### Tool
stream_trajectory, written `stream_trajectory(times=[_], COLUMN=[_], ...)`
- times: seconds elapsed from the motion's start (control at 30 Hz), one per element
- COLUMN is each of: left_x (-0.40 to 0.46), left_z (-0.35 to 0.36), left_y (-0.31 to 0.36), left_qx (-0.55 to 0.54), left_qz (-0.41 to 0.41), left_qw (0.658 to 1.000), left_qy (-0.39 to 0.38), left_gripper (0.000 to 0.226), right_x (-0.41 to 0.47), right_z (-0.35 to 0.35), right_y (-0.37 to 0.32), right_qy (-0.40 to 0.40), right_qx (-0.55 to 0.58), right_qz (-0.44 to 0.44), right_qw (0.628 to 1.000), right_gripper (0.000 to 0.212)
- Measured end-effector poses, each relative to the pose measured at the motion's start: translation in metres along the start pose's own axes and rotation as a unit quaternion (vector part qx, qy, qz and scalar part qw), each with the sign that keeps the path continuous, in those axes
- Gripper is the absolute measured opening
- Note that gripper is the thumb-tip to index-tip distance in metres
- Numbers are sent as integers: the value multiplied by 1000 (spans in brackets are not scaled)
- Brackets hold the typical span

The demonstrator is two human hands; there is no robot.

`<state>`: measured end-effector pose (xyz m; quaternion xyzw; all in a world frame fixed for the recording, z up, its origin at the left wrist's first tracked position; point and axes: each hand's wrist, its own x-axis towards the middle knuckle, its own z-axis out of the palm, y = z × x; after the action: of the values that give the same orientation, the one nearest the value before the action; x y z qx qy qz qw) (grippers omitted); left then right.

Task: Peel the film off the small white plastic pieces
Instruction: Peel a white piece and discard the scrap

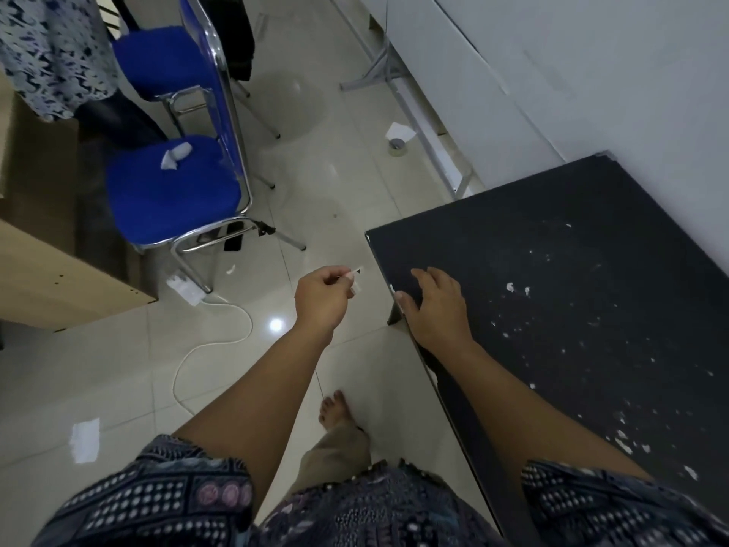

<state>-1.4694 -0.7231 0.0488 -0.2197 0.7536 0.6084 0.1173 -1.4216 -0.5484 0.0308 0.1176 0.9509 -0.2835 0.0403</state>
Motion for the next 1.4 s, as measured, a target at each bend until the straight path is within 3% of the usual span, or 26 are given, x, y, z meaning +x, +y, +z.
stream_trajectory(times=[0.3, 0.57, 0.9, 1.4], left_x=[78, 115, 128, 132], left_z=[21, 45, 60, 70], left_y=[29, 35, 37, 38], left_qx=[16, 9, 13, 58], left_qz=[-10, -31, -91, -82], left_qw=[999, 999, 996, 994], left_qy=[-28, -37, -21, -35], left_gripper=[13, 14, 13, 15], right_x=[77, 126, 126, 127], right_z=[24, 39, 43, 43], right_y=[-17, 3, 17, 18], right_qy=[18, 35, 70, 73], right_qx=[6, -100, -141, -144], right_qz=[10, -54, -95, -93], right_qw=[1000, 993, 983, 982], right_gripper=[50, 42, 43, 44])
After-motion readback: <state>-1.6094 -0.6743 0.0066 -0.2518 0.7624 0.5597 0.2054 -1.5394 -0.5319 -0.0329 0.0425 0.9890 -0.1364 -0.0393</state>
